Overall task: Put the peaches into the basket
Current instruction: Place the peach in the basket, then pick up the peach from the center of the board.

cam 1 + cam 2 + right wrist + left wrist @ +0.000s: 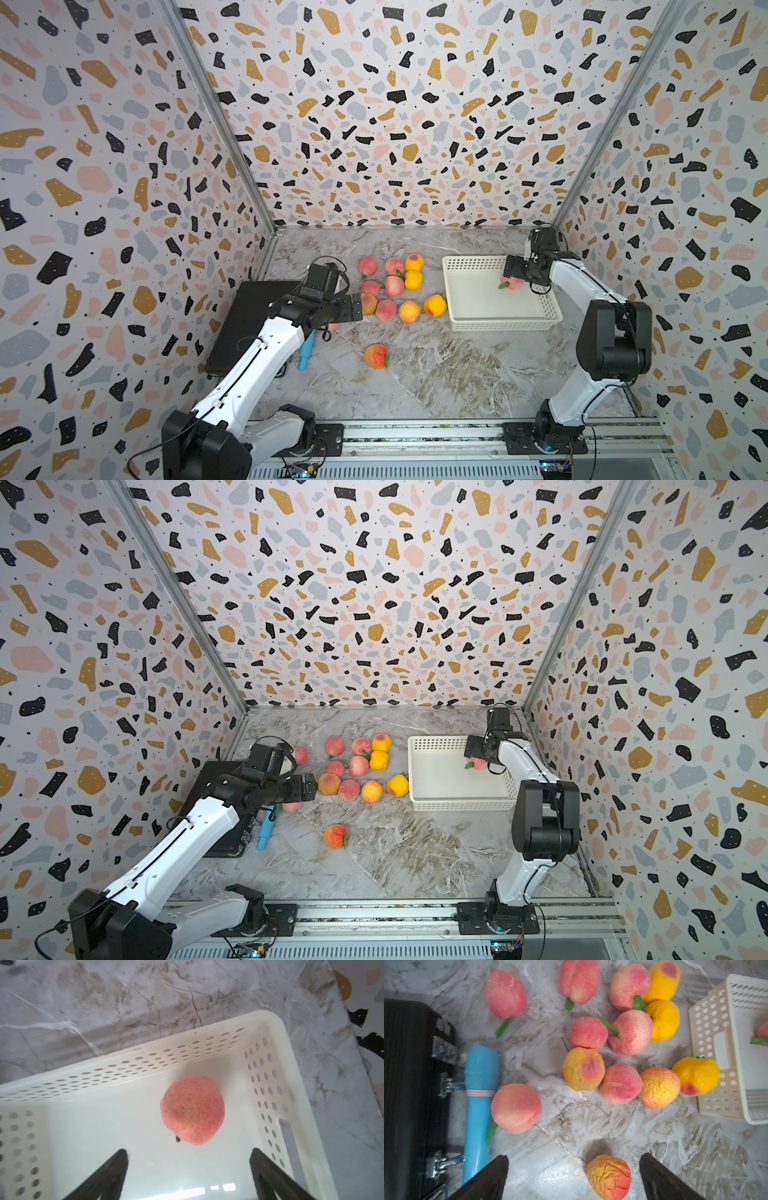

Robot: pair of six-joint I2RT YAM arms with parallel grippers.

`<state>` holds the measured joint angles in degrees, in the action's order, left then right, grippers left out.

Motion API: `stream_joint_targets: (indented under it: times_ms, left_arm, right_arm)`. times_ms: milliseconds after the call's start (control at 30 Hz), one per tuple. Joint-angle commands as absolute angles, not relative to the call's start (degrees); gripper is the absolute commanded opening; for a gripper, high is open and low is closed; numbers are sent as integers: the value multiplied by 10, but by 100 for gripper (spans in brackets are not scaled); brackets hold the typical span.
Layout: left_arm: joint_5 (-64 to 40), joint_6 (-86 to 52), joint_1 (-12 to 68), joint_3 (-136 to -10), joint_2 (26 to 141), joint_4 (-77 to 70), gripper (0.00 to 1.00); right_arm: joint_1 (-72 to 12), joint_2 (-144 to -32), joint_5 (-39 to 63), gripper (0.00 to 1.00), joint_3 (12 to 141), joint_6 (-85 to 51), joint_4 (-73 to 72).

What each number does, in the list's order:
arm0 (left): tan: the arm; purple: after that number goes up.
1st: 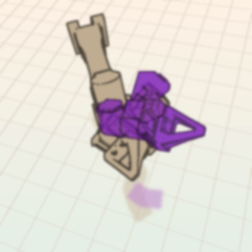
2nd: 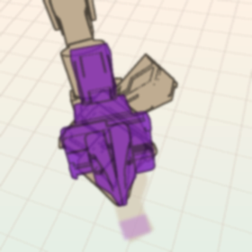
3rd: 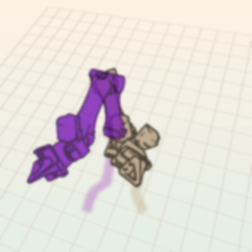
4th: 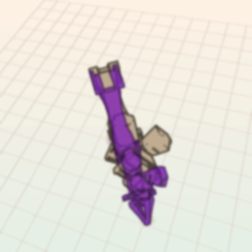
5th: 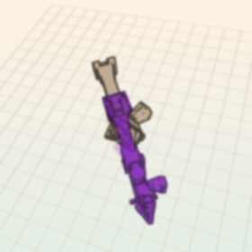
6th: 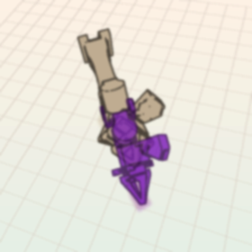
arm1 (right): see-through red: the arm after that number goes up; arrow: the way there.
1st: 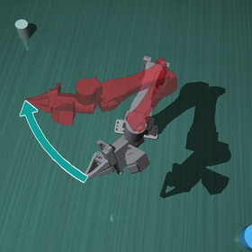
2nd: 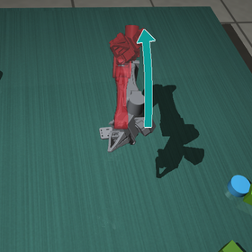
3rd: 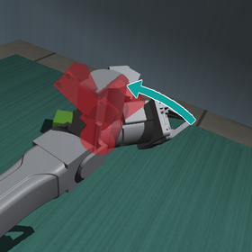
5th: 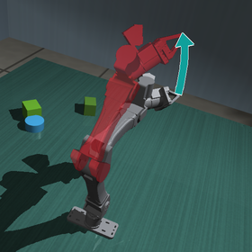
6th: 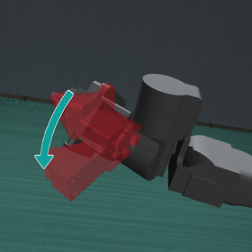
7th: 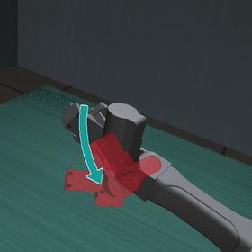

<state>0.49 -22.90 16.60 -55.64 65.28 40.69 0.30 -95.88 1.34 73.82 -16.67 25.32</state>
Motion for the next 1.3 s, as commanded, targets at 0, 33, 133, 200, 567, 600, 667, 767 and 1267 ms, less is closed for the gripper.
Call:
stream_joint_targets:
  times_ms: [0, 33, 133, 200, 567, 600, 667, 767, 1267]
  left_arm:
    - [31, -254, 142, -542, 656, 406, 98]
    - [25, -254, 135, -544, 664, 408, 95]
    - [14, -255, 124, -552, 695, 415, 92]
    - [19, -259, 120, -552, 709, 405, 92]
    - [36, -275, 97, -589, 824, 380, 91]
    - [38, -272, 95, -590, 828, 380, 92]
    - [37, -268, 91, -592, 841, 375, 93]
    - [36, -267, 89, -593, 858, 363, 93]
    - [16, -266, 89, -587, 913, 320, 83]
  right_arm:
    - [-9, -858, 82, 99, 672, -198, 217]
    - [-20, -830, 80, 98, 640, -200, 195]
    - [-65, -747, 65, 97, 541, -193, 124]
    - [-79, -724, 71, 96, 502, -187, 95]
    - [-92, -736, 139, 87, 486, -196, 42]
    - [-92, -734, 139, 87, 487, -196, 42]
    - [-93, -731, 138, 87, 486, -194, 40]
    - [-93, -734, 131, 87, 487, -193, 44]
    - [-93, -733, 138, 84, 494, -189, 62]
